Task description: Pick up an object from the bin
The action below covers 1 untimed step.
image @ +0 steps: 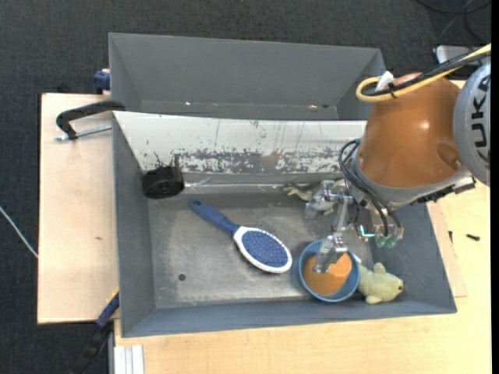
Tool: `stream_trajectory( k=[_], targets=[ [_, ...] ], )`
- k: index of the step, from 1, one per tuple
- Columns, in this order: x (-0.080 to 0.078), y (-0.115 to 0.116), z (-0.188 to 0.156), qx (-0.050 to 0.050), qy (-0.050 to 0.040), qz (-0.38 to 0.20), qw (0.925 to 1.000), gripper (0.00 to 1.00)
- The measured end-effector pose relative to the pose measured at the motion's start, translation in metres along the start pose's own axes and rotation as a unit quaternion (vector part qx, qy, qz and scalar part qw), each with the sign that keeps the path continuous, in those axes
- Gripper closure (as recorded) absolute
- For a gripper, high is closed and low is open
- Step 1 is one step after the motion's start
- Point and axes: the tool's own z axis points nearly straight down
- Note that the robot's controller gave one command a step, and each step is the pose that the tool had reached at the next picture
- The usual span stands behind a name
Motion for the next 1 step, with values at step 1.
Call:
stream_trajectory(
  k=[1],
  targets=[
    [-0.0383,0.0261,0.1415,0.0,-0.0058,-0.074,0.9972,0.0]
  ],
)
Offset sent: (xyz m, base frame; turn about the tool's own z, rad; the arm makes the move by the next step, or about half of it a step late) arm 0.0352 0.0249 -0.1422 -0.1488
